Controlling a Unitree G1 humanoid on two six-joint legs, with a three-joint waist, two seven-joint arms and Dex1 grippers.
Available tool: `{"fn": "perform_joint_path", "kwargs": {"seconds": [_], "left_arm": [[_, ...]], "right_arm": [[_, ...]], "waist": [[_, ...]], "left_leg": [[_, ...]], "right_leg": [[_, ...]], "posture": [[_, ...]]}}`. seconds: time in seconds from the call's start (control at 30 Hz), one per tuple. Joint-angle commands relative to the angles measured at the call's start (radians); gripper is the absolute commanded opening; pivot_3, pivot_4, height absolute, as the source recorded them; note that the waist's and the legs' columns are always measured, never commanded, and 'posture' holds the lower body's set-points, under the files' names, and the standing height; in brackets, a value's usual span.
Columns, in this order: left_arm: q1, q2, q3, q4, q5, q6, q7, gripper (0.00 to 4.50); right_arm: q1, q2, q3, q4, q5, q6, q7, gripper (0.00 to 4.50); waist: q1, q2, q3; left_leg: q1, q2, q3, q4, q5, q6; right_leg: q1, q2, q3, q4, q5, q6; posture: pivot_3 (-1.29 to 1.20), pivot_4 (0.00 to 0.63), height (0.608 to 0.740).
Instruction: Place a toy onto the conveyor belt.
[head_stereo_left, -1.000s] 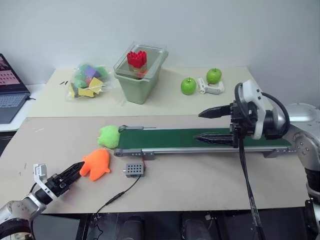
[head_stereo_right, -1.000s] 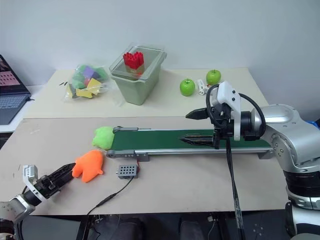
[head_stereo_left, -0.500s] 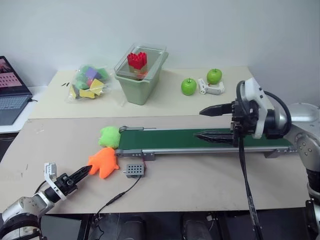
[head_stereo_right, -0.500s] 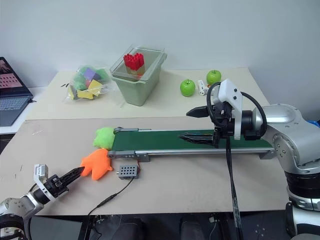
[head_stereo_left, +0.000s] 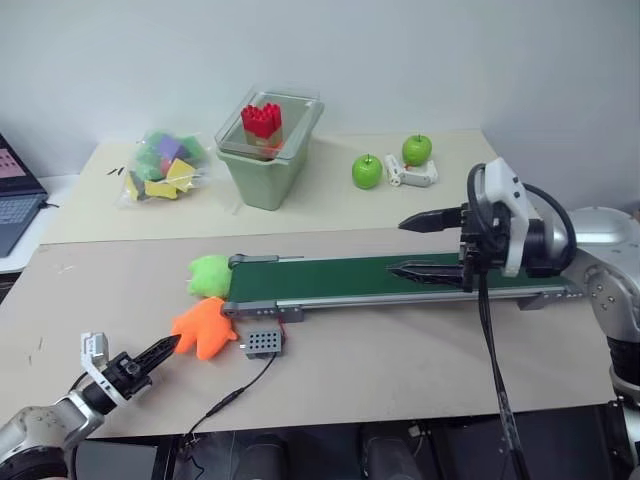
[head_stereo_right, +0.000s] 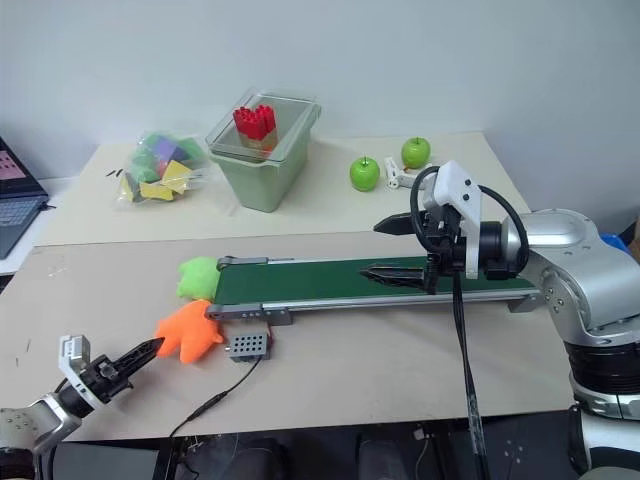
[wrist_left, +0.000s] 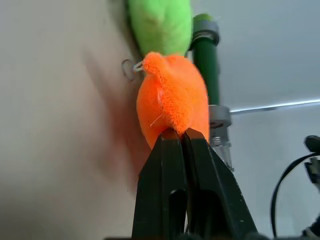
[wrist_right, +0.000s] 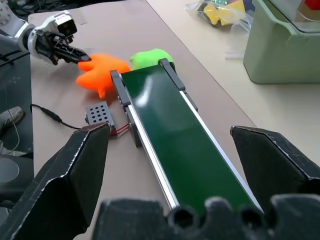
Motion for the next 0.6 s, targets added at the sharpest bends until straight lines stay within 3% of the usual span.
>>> {"fn": "perform_joint_path", "kwargs": {"seconds": [0.03, 0.43, 0.6], "left_arm": [[0.043, 0.018, 0.062, -0.136, -0.104, 0.089, 0.022, 0.04], [0.169, 0.004, 0.242, -0.246, -0.249, 0.126, 0.149, 0.04], [0.064, 0.03, 0.216, -0.408, -0.336, 0.118, 0.221, 0.04]], "right_arm": [[-0.014, 0.0, -0.013, 0.011, -0.01, -0.043, 0.014, 4.5], [-0.007, 0.0, -0.015, 0.047, -0.037, -0.08, 0.028, 4.5], [-0.014, 0.006, -0.007, 0.06, -0.036, -0.079, 0.036, 4.5]], "waist": [[0.0, -0.001, 0.0], [0.001, -0.005, 0.003], [0.015, -0.008, 0.005]], "left_leg": [[0.0, 0.0, 0.0, 0.0, 0.0, 0.0], [0.0, 0.0, 0.0, -0.001, 0.0, 0.0], [-0.001, 0.0, -0.001, -0.001, 0.0, 0.0]], "right_leg": [[0.0, 0.0, 0.0, 0.0, 0.0, 0.0], [0.0, 0.0, 0.0, -0.002, 0.0, 0.0], [0.001, -0.001, -0.002, -0.002, 0.0, 0.0]], "posture": [[0.0, 0.15, 0.74], [0.0, 0.15, 0.74], [0.0, 0.15, 0.74]]}}
